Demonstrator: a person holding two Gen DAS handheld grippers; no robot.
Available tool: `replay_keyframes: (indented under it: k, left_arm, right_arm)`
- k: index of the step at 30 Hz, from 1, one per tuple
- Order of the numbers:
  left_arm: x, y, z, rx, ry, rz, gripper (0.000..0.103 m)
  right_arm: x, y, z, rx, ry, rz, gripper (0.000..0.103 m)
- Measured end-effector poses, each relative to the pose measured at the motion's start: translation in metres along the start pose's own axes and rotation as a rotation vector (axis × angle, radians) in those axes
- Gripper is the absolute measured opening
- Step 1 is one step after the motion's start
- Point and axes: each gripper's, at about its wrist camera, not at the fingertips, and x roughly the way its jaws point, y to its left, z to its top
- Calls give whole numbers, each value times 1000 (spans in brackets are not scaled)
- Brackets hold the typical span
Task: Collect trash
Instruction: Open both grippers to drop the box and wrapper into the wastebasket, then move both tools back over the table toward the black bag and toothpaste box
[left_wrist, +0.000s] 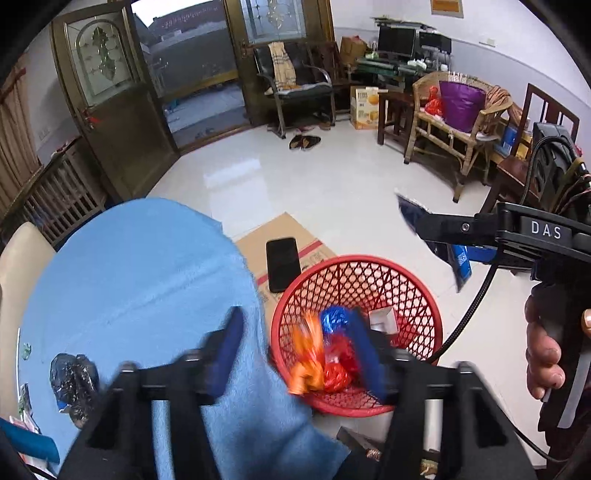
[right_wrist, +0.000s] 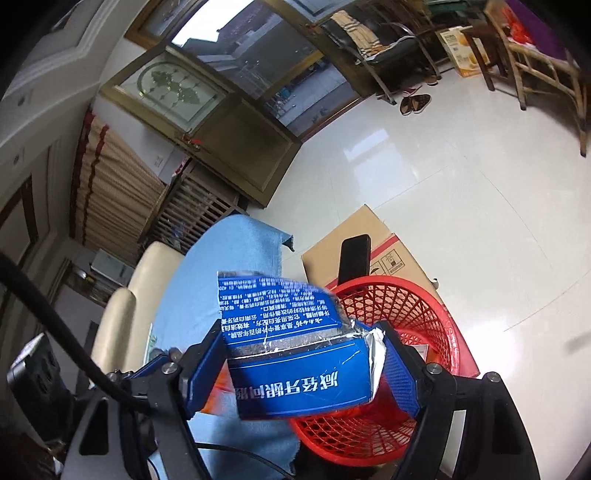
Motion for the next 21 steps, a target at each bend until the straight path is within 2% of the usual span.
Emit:
replay_keyframes:
  k: [6, 12, 21]
  left_arm:
    - [-1, 0, -5, 24, -2, 21, 64]
    - [-5, 22, -21, -23, 26, 77, 65]
    - [-25, 71, -81, -135, 76, 180, 66]
  right_arm:
    - [-6, -1, 2, 11, -38, 42, 82]
    - [-6, 7, 1, -9, -47, 71, 83]
    - [2, 21, -5, -51, -27, 90, 83]
